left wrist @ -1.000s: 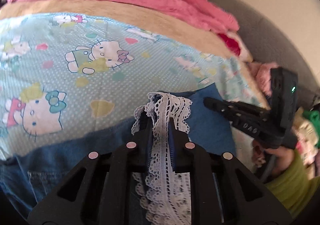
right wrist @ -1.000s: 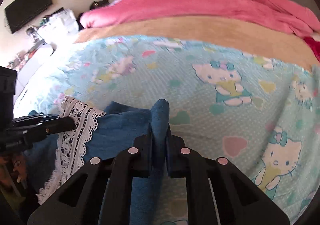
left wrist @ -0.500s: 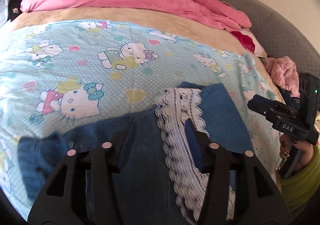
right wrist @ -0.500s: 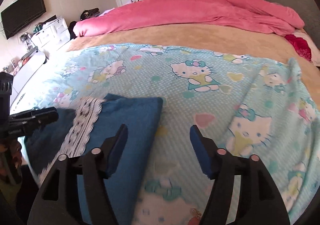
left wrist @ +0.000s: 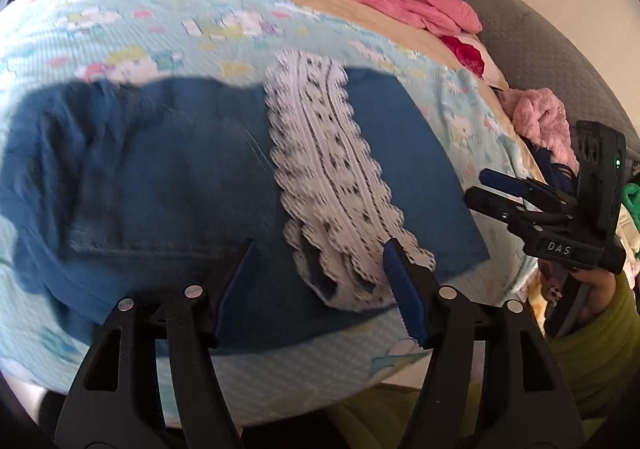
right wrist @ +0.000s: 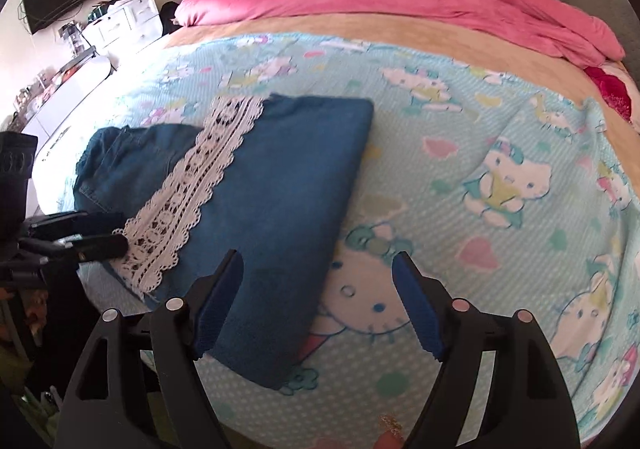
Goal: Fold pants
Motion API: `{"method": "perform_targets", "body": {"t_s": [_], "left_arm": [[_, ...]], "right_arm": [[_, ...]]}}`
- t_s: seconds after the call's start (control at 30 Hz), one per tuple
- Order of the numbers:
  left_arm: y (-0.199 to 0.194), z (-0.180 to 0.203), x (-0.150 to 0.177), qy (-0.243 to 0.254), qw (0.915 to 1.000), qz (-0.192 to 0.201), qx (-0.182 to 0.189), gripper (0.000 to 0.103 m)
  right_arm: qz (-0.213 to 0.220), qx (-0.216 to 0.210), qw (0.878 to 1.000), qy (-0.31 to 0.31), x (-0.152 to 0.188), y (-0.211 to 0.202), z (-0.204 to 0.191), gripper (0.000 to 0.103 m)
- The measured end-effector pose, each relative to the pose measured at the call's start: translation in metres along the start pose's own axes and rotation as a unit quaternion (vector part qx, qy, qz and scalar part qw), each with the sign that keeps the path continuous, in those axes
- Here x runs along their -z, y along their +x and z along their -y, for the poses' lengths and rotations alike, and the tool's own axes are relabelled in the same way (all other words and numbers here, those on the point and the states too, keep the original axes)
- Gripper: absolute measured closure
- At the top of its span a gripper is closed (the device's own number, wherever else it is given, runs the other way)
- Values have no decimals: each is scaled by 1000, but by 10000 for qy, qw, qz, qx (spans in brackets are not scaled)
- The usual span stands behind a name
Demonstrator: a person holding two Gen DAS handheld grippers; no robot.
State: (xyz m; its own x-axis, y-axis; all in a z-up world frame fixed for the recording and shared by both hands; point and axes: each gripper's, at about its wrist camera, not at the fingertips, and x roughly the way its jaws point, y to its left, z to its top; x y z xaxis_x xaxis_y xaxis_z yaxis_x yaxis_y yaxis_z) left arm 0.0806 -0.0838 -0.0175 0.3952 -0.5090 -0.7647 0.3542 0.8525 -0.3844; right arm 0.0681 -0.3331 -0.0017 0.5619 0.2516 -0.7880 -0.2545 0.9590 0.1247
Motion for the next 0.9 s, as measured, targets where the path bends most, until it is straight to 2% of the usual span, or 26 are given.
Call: {"method": "perform_targets", "body": {"t_s": [0.03, 0.07, 0.1, 0.17, 0.2, 0.27, 0.3, 0.37, 0.43, 0.6, 0.7, 0.77, 0.87, 0.9], "left_arm": [[2, 5, 1, 40, 10000, 22, -24, 54], [7, 10, 2, 101, 9999, 5, -8, 81], [9, 14, 4, 123, 9999, -27, -15, 91], [10, 24, 7, 321, 9994, -99, -41, 94], [7, 30, 10, 502, 9986, -157, -30, 94], [2, 30, 16, 566, 9982, -159, -96, 94], [2, 27, 18, 575, 9980, -159, -224, 90], [1, 14, 20, 315, 9991, -112, -277, 80], [-1, 11, 18, 227, 9995, -80, -218, 79], [-19, 31, 11, 655, 9963, 280, -481, 74], [-22, 42, 9, 987, 9919, 441, -661, 71], [-17, 46, 11, 1084, 9912, 363, -664, 71], [2, 40, 16, 1130, 9900, 48, -848, 70], [6, 38, 16, 1078, 9906, -9, -842, 67]], "right_arm": [[-49, -40, 10000, 29, 1, 3, -1, 27], [-96, -86, 9999, 39, 3, 5, -3, 27], [-140, -98, 9998, 37, 3, 7, -4, 27], [-183, -97, 9998, 0, 4, 7, -7, 27], [-163, -110, 9998, -13, 3, 6, -6, 27], [-67, -108, 9999, -44, 1, -1, -7, 27], [-10, -88, 9999, -52, 0, -4, -7, 27], [55, -98, 9999, -67, -2, -8, -8, 27], [112, -164, 9997, -122, -4, -11, -14, 27], [175, -304, 9986, -389, -6, -14, -30, 27], [62, -252, 9984, -498, -4, -9, -37, 28], [-31, -208, 9984, -529, -1, -4, -39, 29], [-208, -157, 9984, -499, 3, 5, -38, 29], [-278, -107, 9984, -489, 5, 9, -38, 29]]}}
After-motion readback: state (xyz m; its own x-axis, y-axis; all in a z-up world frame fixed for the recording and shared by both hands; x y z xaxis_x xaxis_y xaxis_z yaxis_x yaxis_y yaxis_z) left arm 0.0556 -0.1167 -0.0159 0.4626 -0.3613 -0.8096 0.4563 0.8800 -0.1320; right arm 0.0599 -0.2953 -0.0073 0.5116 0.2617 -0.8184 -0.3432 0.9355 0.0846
